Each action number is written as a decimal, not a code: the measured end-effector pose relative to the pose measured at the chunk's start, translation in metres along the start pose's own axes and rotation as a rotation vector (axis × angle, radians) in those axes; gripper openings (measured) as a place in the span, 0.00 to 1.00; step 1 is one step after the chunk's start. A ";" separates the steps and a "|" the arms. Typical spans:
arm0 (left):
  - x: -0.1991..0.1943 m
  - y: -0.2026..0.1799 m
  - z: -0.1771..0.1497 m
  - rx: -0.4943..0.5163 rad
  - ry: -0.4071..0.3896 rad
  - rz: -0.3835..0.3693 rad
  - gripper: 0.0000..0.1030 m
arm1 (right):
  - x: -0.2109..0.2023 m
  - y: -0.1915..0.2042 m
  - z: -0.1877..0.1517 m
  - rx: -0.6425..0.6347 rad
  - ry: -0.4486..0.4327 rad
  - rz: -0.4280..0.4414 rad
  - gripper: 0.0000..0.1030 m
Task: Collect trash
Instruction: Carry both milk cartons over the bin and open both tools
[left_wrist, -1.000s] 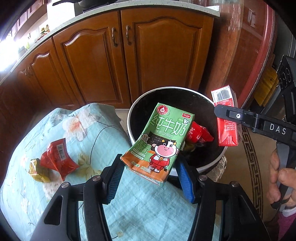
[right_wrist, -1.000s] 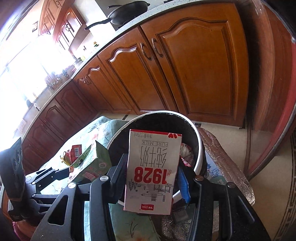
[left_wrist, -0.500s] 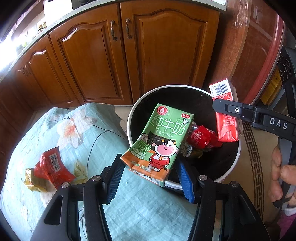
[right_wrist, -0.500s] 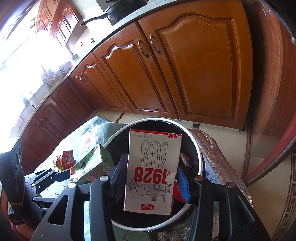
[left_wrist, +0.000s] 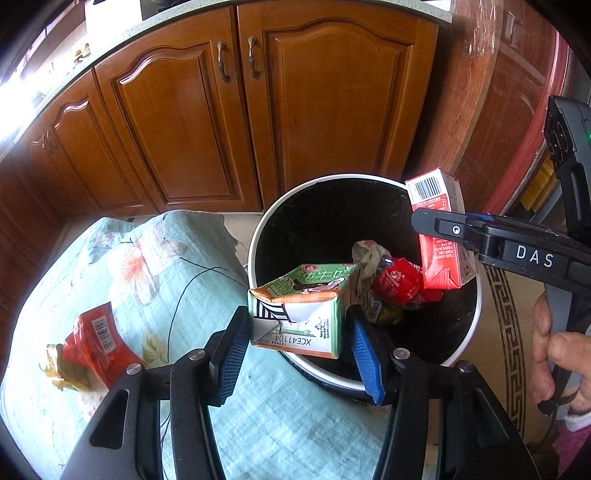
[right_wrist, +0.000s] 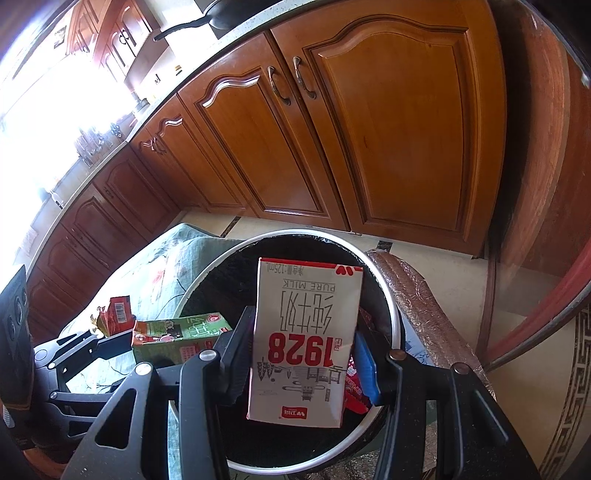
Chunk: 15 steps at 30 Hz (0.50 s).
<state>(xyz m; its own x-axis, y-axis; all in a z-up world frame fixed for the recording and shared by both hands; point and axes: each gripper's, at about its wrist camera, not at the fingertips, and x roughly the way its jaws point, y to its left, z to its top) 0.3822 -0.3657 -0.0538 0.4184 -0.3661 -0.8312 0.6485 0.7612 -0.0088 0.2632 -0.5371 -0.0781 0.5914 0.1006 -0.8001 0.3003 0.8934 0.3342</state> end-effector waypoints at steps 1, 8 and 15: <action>0.000 0.000 0.000 -0.002 0.000 -0.001 0.51 | 0.001 0.000 0.001 -0.004 0.001 -0.004 0.48; -0.012 0.005 -0.005 -0.026 -0.022 -0.026 0.59 | -0.003 0.004 0.002 -0.011 -0.005 -0.001 0.58; -0.039 0.030 -0.043 -0.112 -0.075 -0.016 0.77 | -0.022 0.011 -0.005 0.000 -0.052 0.009 0.80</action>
<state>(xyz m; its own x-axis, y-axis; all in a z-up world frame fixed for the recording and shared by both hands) 0.3578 -0.3056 -0.0454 0.4576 -0.4148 -0.7865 0.5822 0.8083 -0.0876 0.2493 -0.5274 -0.0593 0.6320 0.0859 -0.7702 0.2948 0.8925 0.3414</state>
